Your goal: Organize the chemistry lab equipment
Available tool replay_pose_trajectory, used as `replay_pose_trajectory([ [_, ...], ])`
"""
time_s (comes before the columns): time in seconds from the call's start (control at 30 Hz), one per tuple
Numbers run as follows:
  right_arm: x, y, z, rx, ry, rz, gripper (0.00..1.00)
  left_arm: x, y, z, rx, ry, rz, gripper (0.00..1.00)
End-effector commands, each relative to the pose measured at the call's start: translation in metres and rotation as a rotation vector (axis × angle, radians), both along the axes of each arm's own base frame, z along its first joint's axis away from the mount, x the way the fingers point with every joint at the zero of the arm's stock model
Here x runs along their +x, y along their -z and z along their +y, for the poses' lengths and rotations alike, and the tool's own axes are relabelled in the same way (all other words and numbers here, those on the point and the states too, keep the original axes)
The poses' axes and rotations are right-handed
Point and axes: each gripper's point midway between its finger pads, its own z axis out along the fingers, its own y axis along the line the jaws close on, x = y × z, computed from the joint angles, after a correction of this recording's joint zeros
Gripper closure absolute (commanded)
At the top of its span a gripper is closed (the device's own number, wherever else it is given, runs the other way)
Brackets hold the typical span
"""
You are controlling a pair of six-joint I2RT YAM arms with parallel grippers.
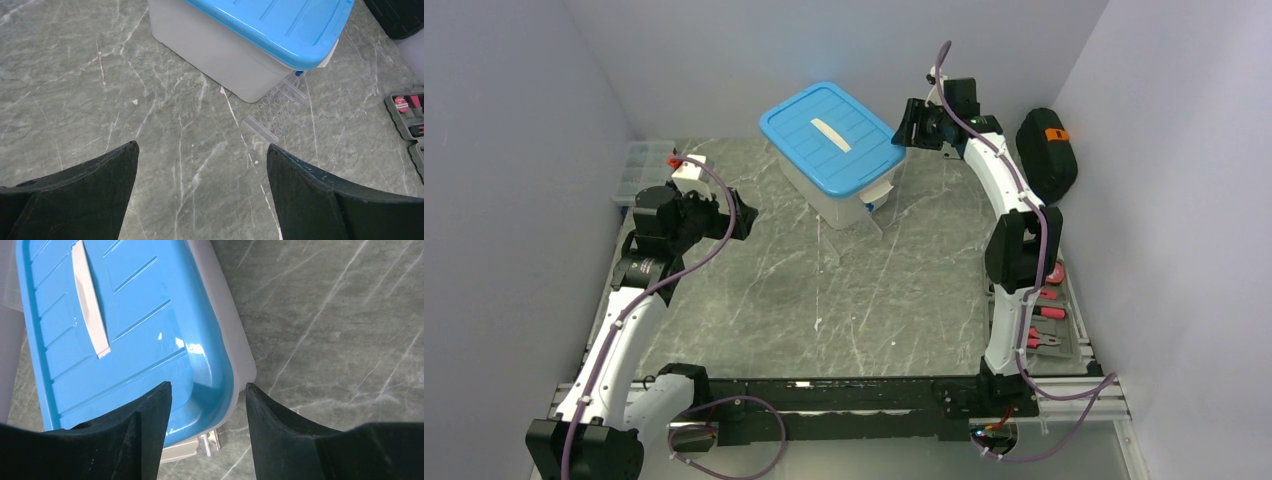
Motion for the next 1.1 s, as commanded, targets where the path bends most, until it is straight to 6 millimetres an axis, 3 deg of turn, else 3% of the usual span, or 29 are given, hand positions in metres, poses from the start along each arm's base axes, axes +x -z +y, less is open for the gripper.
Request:
replay_pose_trajectory([
  [0.0, 0.005, -0.007, -0.002, -0.052, 0.014, -0.019, 0.42, 0.002, -0.018, 0.0, 0.009, 0.006, -0.061, 0.0],
  [0.4, 0.002, 0.006, 0.003, -0.09, 0.031, 0.028, 0.46, 0.001, -0.019, 0.0, 0.007, 0.009, -0.065, 0.01],
  [1.07, -0.007, 0.01, -0.003, -0.122, 0.065, 0.058, 0.57, -0.001, -0.021, -0.001, 0.003, 0.012, -0.071, 0.01],
])
